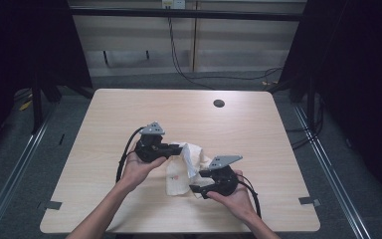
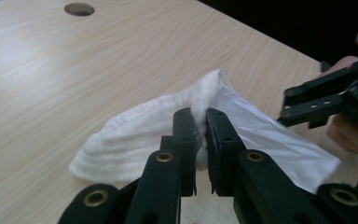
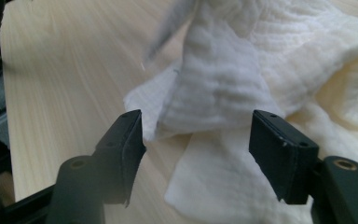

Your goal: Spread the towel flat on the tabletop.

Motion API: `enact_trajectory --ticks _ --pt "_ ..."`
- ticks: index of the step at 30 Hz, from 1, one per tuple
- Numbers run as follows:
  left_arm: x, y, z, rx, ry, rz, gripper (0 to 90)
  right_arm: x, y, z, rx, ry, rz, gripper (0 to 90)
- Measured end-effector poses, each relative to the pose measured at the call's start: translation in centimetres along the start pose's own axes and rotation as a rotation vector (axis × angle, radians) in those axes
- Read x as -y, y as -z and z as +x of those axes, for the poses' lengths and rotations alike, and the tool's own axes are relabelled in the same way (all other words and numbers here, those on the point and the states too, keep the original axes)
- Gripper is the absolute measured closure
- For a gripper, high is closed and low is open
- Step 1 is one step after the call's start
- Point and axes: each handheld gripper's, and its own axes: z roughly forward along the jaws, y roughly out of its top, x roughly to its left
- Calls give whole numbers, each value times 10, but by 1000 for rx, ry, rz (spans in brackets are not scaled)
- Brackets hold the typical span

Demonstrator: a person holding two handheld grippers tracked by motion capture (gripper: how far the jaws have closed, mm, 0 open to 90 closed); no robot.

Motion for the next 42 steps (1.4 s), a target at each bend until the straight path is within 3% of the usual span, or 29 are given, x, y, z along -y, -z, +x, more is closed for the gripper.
enact_trajectory --ticks 2,7,12,13,15,21,27,33,41,42 --pt "-1 2 -3 0 7 -10 831 -1 -4 1 13 -10 -5 305" --pt "-3 2 -11 20 -20 -15 831 -1 -8 1 23 -26 -8 285" --pt "-4 6 -10 28 -6 -50 831 0 -4 -6 62 -45 -8 400" --pt "-4 7 -10 29 -5 -50 831 2 -4 -11 89 -66 7 398" --pt "-4 8 -10 25 -8 -54 832 2 -5 -13 94 -80 8 407" --pt "-2 16 -3 4 14 -70 837 4 -3 -25 113 -116 13 491" --pt "11 24 12 -34 65 -81 842 2 -13 -40 82 -153 8 522" --pt "25 37 27 -65 98 -84 842 2 -25 -36 71 -117 36 533" --pt "45 52 42 -95 142 -84 842 2 -30 -25 48 -80 27 536" --pt "48 53 45 -98 155 -93 842 2 -32 -21 41 -66 36 578"
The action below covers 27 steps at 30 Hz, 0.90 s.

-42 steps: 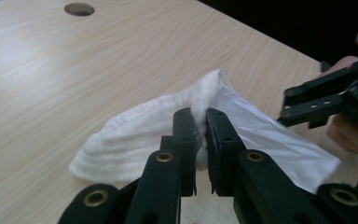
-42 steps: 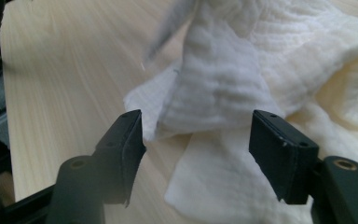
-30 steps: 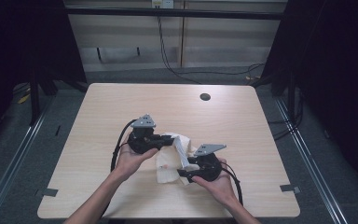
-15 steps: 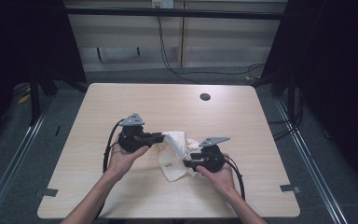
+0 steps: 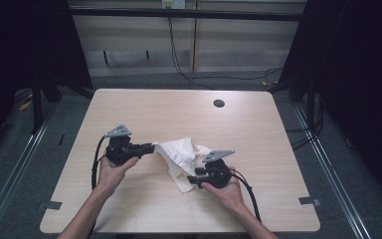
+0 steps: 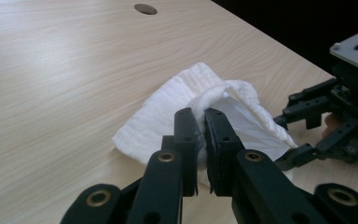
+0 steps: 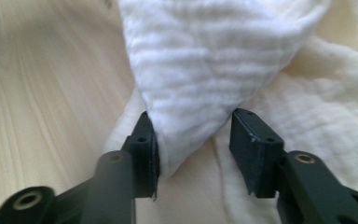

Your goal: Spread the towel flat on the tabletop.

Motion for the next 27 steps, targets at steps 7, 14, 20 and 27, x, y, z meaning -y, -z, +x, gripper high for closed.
enact_trajectory --ticks 7,14,20,27 --pt "-2 6 2 -6 1 -10 842 -5 10 5 -36 61 11 876" --pt "-22 11 -15 22 -53 -31 842 -36 54 -6 2 96 -47 883" --pt "-40 17 -22 33 -58 -56 843 -69 93 -13 22 110 -112 886" --pt "-51 24 -33 47 -110 -79 843 -95 133 -29 29 138 -136 890"
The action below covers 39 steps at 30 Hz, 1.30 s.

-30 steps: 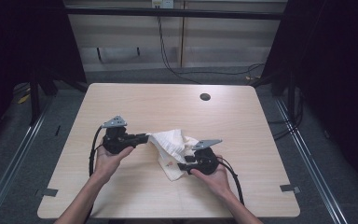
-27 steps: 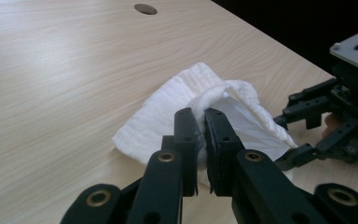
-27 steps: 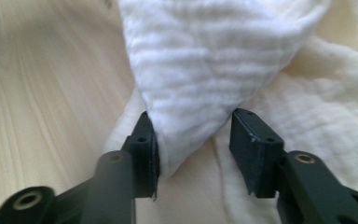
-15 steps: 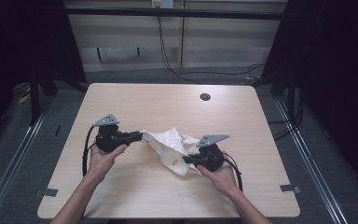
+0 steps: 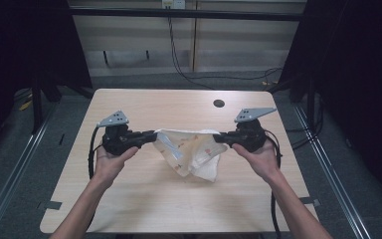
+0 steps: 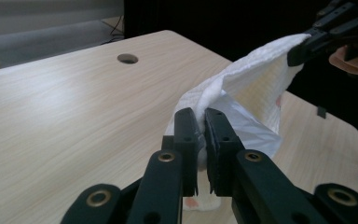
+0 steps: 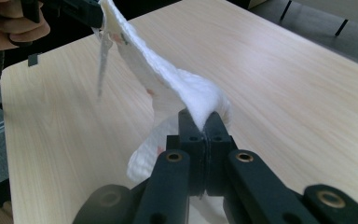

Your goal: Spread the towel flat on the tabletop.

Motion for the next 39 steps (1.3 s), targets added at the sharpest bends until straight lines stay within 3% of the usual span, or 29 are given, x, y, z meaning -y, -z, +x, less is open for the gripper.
enact_trajectory --ticks 3,11,16,21,27,35,39 --pt "-5 1 -4 1 -18 -4 843 -7 9 -2 -4 9 6 889" --pt "-34 12 -22 25 -80 -46 845 -29 44 -6 8 24 -62 888" --pt "-54 28 -33 21 -128 -67 845 -42 56 -4 2 39 -75 888" --pt "-50 37 -39 26 -145 -55 844 -45 63 8 -5 93 -62 887" --pt "-43 40 -38 34 -132 -58 844 -42 58 13 -28 95 -36 886" --pt "-61 75 -47 14 -149 -121 844 -67 68 40 -89 163 -58 884" --pt "-65 86 -55 8 -160 -123 844 -75 76 51 -138 179 -87 883"
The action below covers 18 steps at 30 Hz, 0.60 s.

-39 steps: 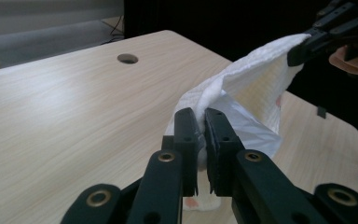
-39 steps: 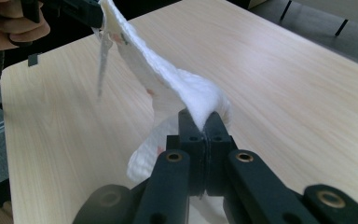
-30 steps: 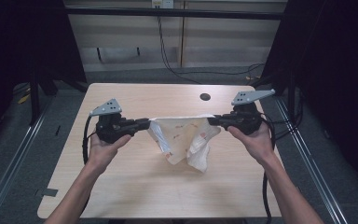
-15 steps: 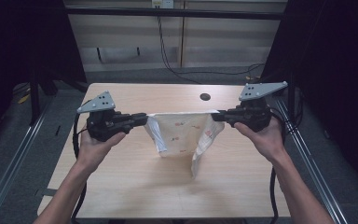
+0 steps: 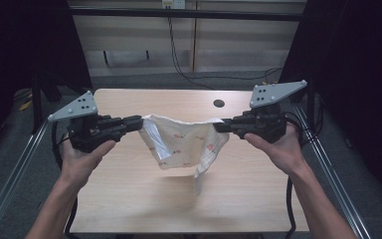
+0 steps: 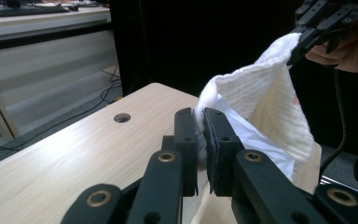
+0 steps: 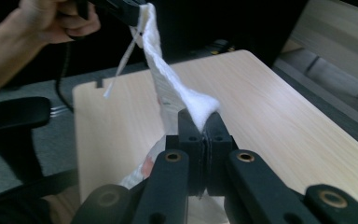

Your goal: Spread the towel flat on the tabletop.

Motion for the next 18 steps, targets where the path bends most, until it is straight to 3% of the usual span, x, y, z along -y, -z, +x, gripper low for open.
enact_trajectory --ticks 2,6,11,18 --pt "2 -3 -1 -6 -4 18 844 2 0 1 -8 -2 -4 883" --pt "17 -25 7 14 40 85 844 26 -13 -13 -19 -51 69 882" --pt "43 -63 21 40 110 149 844 68 -27 -39 18 -98 209 878" --pt "60 -111 46 26 169 201 844 91 -39 -76 85 -132 262 871"
